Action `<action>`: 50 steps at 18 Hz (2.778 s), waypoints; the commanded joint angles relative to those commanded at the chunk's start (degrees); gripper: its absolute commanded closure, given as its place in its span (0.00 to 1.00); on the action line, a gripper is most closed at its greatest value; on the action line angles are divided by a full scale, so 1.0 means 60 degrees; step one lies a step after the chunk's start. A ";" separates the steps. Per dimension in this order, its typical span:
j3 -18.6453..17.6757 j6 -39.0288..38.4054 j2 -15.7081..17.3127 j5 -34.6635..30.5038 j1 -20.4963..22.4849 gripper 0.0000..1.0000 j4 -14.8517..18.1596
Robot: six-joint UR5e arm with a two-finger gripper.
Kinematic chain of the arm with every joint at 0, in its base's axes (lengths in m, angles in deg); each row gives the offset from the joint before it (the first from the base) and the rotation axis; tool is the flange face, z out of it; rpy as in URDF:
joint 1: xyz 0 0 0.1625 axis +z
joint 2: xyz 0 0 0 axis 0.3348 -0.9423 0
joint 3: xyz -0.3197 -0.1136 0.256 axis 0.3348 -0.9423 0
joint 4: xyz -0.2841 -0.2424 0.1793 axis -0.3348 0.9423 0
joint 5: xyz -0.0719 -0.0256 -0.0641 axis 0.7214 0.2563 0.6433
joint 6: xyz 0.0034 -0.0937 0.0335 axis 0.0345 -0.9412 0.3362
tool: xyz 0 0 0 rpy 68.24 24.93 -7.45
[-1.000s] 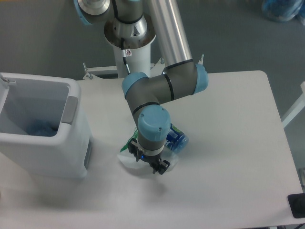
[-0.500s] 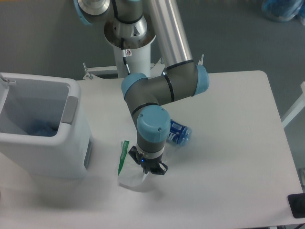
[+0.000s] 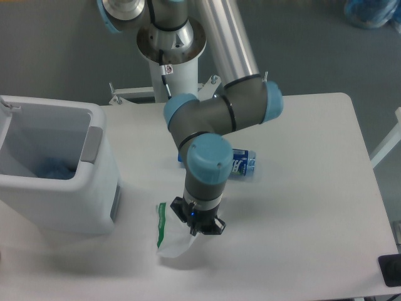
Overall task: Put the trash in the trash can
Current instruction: 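Lift the bag and carry it over the white trash bin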
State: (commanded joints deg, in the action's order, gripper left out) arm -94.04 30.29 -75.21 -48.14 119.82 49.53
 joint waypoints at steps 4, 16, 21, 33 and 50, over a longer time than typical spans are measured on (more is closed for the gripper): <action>0.0000 0.0749 0.0691 0.0104 0.0397 1.00 0.1295; 0.0482 0.0224 0.0984 0.0615 0.0544 1.00 0.1955; 0.0922 -0.0246 0.1234 0.1246 0.0530 1.00 0.1970; 0.1978 -0.1565 0.2169 0.3384 0.0617 1.00 0.1882; 0.1568 -0.2005 0.2831 0.4368 -0.0772 1.00 0.1824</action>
State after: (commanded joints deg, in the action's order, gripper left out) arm -84.63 18.26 -58.23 -21.94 115.19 60.48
